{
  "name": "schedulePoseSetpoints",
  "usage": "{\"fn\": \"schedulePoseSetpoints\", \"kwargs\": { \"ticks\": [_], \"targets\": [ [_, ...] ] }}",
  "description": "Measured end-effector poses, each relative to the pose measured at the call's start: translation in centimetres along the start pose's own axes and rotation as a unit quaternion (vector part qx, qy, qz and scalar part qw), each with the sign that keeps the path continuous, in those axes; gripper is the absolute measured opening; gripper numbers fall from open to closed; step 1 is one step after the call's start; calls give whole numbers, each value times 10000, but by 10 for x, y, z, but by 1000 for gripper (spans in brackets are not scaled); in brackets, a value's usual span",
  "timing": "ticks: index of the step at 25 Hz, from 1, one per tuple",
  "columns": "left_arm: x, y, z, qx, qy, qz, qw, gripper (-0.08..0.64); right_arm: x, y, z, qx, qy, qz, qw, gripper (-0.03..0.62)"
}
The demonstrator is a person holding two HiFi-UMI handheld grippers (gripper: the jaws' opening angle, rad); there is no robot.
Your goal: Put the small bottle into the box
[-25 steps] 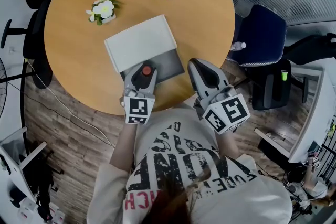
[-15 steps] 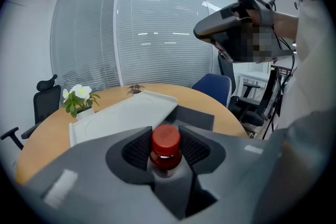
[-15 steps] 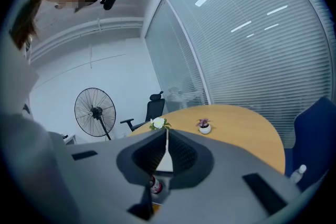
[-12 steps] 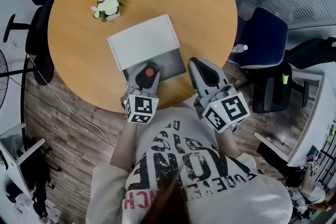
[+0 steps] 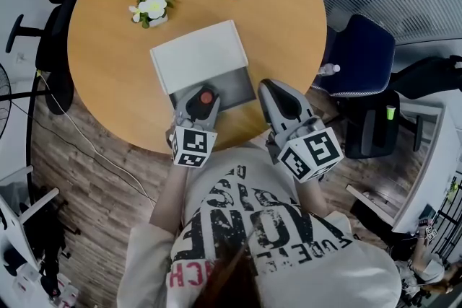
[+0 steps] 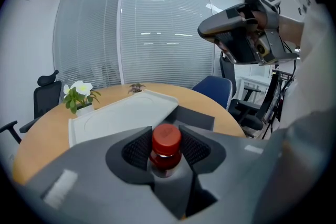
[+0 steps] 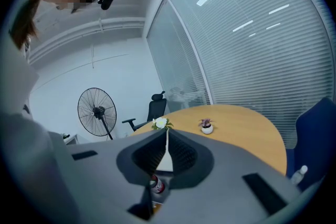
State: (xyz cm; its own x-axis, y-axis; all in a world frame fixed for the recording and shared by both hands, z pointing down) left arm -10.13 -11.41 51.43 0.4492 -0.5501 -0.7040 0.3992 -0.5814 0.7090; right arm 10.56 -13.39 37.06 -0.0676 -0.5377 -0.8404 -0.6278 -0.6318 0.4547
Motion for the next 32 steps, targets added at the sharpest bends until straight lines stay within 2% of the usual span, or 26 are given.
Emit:
{"fn": "schedulePoseSetpoints", "kwargs": {
  "ticks": [13, 18, 32],
  "targets": [
    [2, 0, 1, 19, -109, 25, 9999, 167, -1, -1, 0, -37, 25, -39, 10000, 18],
    [7, -7, 5, -13, -193, -125, 9997, 207, 1, -1, 5, -19, -2, -40, 10000, 18],
    [15, -22, 1, 87, -71, -254, 9996, 218, -4, -13, 21, -69, -15, -144, 9999, 18]
  ]
}}
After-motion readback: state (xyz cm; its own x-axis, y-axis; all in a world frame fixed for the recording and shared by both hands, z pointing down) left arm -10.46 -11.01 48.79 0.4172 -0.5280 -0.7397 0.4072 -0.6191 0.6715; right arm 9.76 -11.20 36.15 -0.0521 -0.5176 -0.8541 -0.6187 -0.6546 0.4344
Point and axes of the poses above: the fingertips, and each gripper's own axes: y forward along the fingers, z to its left, x out of its top, the point moved 10 cm from there along -y, backward along the fingers, and after that the axes turned 12 degrees about z, right-handed, at the moved point
